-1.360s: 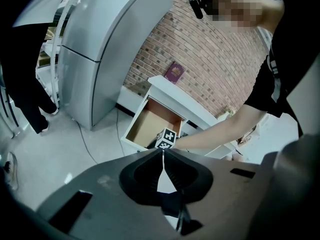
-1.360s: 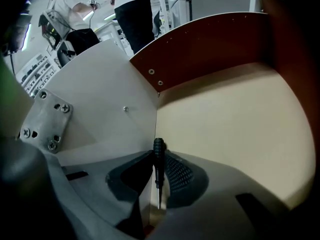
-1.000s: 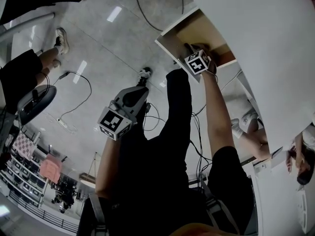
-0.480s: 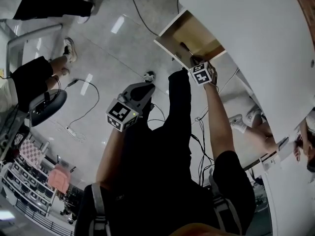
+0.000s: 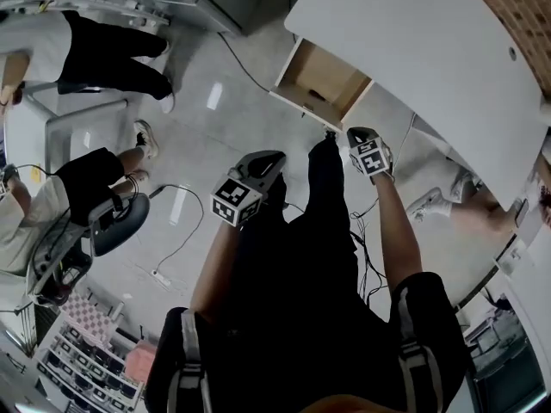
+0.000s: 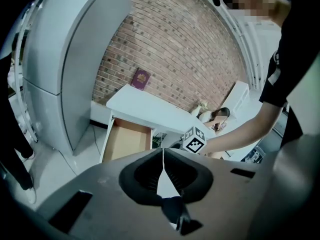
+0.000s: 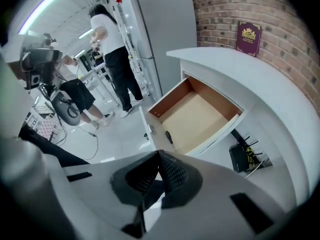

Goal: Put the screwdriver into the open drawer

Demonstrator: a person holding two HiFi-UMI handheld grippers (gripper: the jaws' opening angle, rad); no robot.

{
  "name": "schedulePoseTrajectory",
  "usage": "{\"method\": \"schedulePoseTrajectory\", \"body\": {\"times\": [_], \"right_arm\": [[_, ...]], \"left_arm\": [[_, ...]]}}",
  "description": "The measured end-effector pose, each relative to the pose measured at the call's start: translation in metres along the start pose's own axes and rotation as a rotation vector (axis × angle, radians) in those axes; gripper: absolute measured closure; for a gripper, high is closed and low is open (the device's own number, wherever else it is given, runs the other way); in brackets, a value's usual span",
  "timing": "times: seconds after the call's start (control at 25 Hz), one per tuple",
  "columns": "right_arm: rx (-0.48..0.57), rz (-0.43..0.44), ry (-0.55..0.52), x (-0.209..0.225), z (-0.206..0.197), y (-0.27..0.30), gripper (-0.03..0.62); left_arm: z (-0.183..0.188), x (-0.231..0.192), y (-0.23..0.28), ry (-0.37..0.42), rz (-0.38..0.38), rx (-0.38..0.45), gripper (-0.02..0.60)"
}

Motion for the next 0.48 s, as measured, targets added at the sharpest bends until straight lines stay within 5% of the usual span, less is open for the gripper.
{"method": "schedulePoseTrajectory", "body": {"times": [0.2,0.48], "right_arm": [[0.040,0.014,-0.073,-0.062,-0.005,-0.060,0.537],[0.224,-0.023,0.085,-0.138,0.012,-0.119,0.537]], "left_arm": [[0.016,0.015,-0.020,0.089,-0.038,0.009,0.561],[0.034,0.031,-0.041,0.092,-0.129,0.086,0.561]]}}
Point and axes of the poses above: the fingertips, and each gripper's own axes: y forward along the fingers, x to its right, z out of its top, the point moved 4 cm from there along -y, backward along the fingers, and after that the axes turned 1 degree about -z, right-handed, at the moved point
